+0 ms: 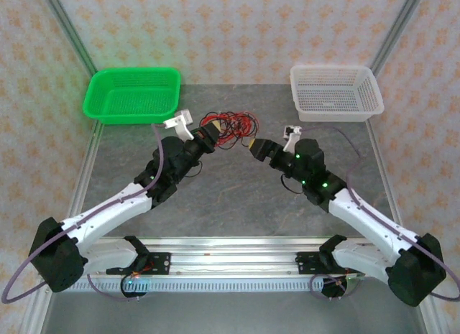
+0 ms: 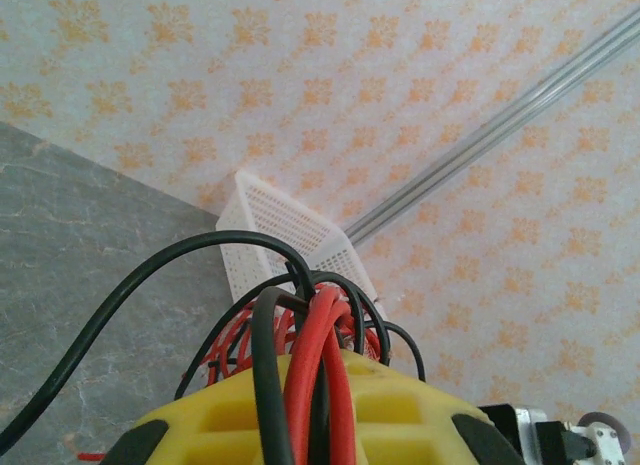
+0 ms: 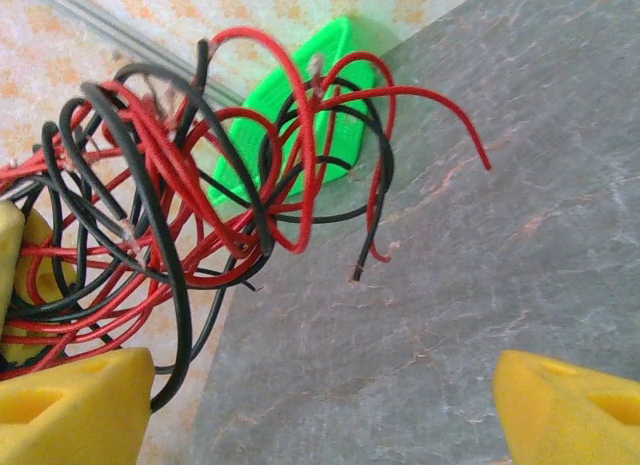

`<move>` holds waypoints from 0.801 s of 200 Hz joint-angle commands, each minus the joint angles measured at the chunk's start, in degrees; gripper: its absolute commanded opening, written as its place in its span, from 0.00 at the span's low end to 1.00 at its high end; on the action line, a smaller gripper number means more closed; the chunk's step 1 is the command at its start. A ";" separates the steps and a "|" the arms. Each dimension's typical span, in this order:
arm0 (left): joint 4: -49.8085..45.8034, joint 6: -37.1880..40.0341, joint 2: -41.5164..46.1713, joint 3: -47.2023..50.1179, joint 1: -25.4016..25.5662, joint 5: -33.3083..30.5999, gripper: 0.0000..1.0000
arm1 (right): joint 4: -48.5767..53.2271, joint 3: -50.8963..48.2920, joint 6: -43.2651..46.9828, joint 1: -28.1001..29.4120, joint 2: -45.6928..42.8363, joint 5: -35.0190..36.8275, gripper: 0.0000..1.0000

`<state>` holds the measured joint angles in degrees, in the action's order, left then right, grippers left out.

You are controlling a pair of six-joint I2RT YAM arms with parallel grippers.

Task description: Untangle the cables

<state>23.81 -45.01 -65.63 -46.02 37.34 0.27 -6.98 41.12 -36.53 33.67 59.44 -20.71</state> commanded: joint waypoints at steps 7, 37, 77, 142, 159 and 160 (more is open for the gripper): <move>-0.98 -1.61 1.78 -2.63 -0.43 -1.51 0.00 | -3.27 5.08 3.82 2.04 2.52 2.72 0.84; -1.57 -2.01 1.88 -2.97 -0.43 -0.91 0.00 | -2.51 7.43 6.40 2.19 5.08 4.09 0.79; -1.85 -2.79 2.27 -3.20 -0.43 -0.57 0.00 | -2.16 8.63 7.95 2.21 7.77 3.97 0.75; -2.19 -3.32 2.95 -3.93 -0.43 -0.22 0.00 | -3.37 9.13 8.87 2.23 9.66 3.80 0.69; -1.93 -3.72 3.12 -3.65 -0.43 -0.10 0.00 | -3.56 9.82 9.09 2.21 10.63 3.16 0.68; -1.93 -3.74 3.08 -3.64 -0.47 -0.10 0.00 | -3.60 9.84 9.10 2.20 10.66 3.10 0.68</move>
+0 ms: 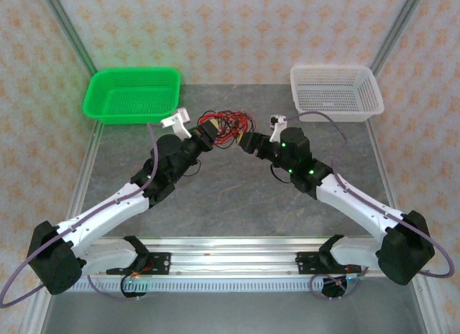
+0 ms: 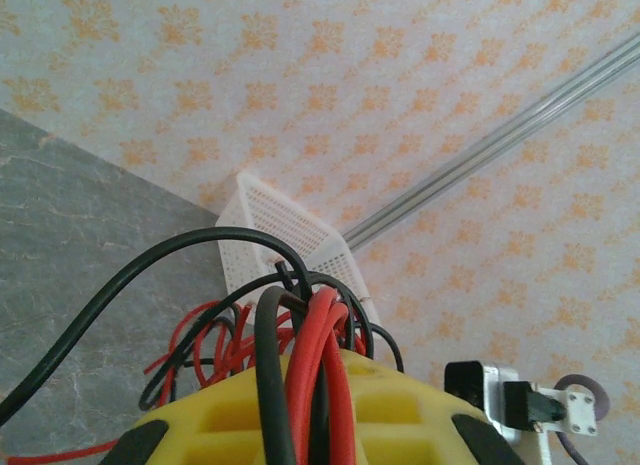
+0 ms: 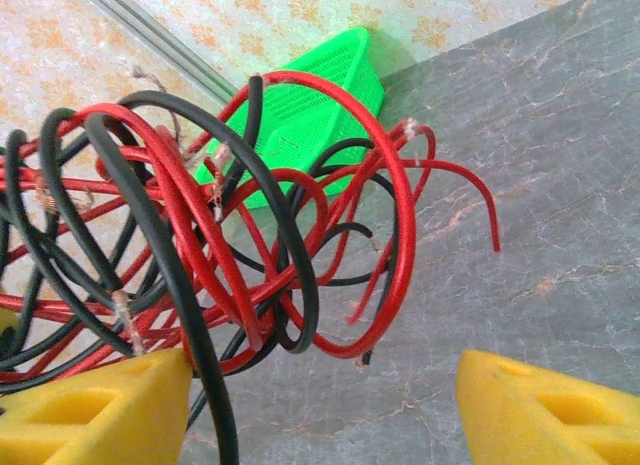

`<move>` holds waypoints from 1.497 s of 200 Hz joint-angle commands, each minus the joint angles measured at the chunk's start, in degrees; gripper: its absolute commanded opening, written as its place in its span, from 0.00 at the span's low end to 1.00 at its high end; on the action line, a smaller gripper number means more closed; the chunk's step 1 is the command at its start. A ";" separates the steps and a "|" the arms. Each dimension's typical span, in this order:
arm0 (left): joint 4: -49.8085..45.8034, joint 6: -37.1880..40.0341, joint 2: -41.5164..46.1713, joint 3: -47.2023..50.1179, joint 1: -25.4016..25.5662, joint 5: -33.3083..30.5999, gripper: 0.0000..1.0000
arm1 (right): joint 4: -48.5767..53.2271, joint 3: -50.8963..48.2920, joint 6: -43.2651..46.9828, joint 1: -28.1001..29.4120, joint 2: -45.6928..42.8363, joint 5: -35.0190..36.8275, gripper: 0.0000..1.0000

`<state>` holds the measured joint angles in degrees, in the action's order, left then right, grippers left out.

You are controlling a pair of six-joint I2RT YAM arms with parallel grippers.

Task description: Untangle the cables

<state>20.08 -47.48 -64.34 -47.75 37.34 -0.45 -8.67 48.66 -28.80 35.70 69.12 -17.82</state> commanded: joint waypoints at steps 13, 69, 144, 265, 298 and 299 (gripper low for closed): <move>1.90 -1.38 1.84 -1.96 -0.43 0.71 0.00 | -2.38 2.49 1.37 0.21 1.67 -0.35 0.68; 1.77 -1.64 1.85 -1.82 -0.43 0.82 0.00 | -3.74 3.58 1.28 0.24 2.59 -1.73 0.65; 0.63 -2.80 3.29 -2.02 -0.51 1.65 0.00 | -1.73 7.29 6.48 0.24 6.29 2.29 0.13; -37.45 22.02 -1.38 -22.20 -8.98 -10.64 0.00 | 20.66 6.40 49.36 0.37 -5.45 -4.83 0.00; -36.15 26.29 -3.19 -22.83 -12.47 -10.23 0.00 | 26.88 6.18 51.56 0.42 -5.20 -2.14 0.00; -36.11 26.38 -3.22 -22.87 -12.56 -10.25 0.00 | 27.05 6.18 51.52 0.42 -5.17 -2.00 0.00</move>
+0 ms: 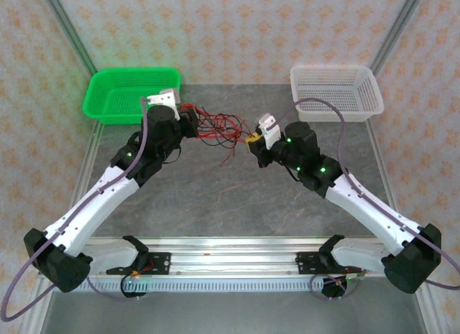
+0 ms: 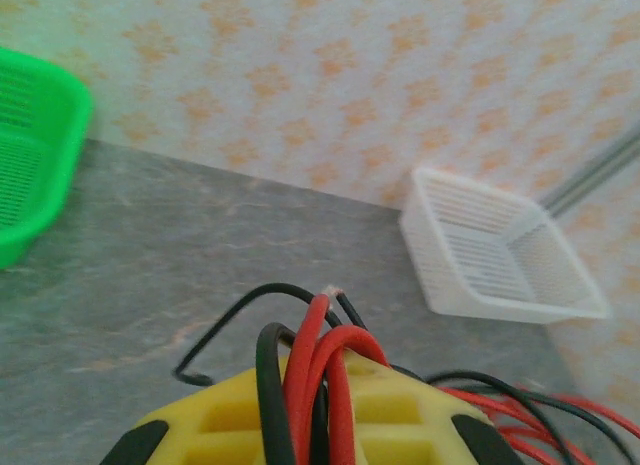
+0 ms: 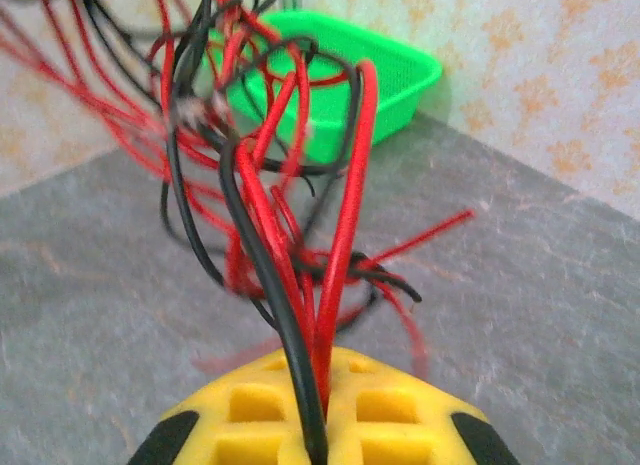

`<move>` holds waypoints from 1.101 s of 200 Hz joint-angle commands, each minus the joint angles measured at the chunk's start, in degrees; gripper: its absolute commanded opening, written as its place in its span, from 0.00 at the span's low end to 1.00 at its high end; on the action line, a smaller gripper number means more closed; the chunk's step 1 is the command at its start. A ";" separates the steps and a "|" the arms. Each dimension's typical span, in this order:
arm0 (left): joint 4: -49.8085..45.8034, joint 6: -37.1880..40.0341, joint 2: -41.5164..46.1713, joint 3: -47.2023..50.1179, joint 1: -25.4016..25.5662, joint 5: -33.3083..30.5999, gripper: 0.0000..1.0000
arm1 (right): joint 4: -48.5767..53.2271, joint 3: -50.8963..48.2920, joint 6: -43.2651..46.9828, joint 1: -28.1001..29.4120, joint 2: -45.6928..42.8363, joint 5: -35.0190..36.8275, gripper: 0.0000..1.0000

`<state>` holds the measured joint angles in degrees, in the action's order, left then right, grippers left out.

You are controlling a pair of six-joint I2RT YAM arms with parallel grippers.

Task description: Untangle the cables

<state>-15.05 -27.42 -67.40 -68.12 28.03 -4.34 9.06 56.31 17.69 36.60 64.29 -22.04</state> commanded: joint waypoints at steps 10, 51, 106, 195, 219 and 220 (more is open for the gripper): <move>-0.52 7.29 -0.49 -2.71 -3.58 -6.47 0.00 | 10.63 -1.51 4.84 -0.49 0.10 3.72 0.00; 0.99 7.76 -1.54 -1.36 -3.77 -2.70 0.00 | 7.87 -4.06 0.04 -0.48 0.11 10.15 0.00; 6.46 1.39 0.25 8.86 -3.83 2.89 0.00 | 6.81 -5.99 -7.98 -0.65 0.64 17.21 0.00; 20.89 -16.12 -3.64 31.20 -3.74 4.70 0.00 | 10.15 -11.82 -31.16 -1.89 8.19 20.01 0.00; 24.34 -17.96 -6.71 34.63 -3.73 2.23 0.00 | 5.22 -14.54 -35.69 -2.19 10.58 17.62 0.00; 24.44 -18.03 -6.88 34.72 -3.75 2.19 0.00 | 4.98 -14.64 -35.88 -2.17 10.67 17.54 0.00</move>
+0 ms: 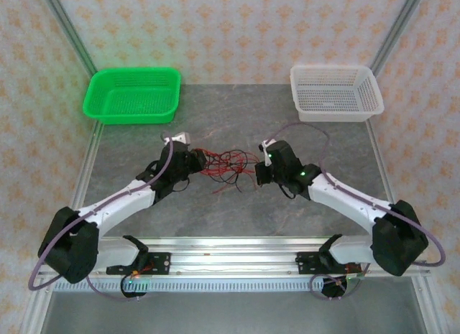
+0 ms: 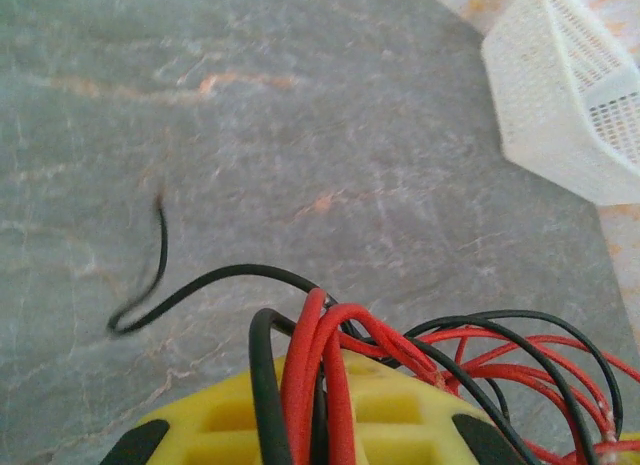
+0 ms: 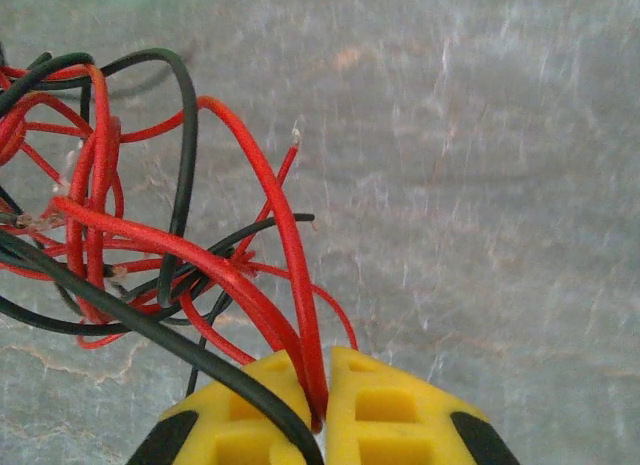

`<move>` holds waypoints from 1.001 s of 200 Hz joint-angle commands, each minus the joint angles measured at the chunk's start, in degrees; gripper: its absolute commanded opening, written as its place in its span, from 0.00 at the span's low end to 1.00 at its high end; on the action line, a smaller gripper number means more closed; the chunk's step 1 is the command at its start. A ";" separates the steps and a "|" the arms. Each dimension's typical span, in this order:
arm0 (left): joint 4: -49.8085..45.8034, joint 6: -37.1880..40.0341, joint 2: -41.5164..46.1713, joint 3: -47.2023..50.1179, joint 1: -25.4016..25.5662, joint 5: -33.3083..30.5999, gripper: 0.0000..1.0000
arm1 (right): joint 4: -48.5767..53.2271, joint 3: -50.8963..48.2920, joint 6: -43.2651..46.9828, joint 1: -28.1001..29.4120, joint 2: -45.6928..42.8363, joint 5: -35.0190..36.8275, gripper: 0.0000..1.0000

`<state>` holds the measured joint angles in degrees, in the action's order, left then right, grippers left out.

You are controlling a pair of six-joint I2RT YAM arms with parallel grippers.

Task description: Untangle the cables

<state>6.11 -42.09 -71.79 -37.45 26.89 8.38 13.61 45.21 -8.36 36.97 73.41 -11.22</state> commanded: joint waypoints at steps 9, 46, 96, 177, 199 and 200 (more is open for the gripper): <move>4.17 -3.61 -3.86 4.68 -2.57 -11.43 0.00 | -2.00 -4.26 -11.50 -2.52 2.40 5.58 0.00; 7.32 -4.64 -9.94 4.98 -2.57 -12.24 0.00 | -11.72 -5.04 -15.98 -2.52 5.63 -1.26 0.29; 10.52 -6.86 -15.71 4.24 -2.59 -9.80 0.00 | -20.00 -5.16 -16.77 1.17 7.94 -4.86 0.51; 7.89 -7.01 -16.01 1.44 -2.59 -8.23 0.00 | -11.79 3.92 3.64 10.57 14.48 2.81 0.67; 5.59 -6.57 -15.72 -0.68 -2.55 -7.19 0.00 | -11.32 3.92 11.22 11.26 16.37 4.74 0.66; 5.45 -6.54 -15.69 -0.78 -2.59 -7.13 0.00 | -11.28 3.96 11.55 11.27 16.48 4.86 0.66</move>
<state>13.98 -48.40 -87.48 -34.94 24.64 1.02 -0.89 48.40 -8.69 47.62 87.83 -11.31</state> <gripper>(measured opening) 0.099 0.667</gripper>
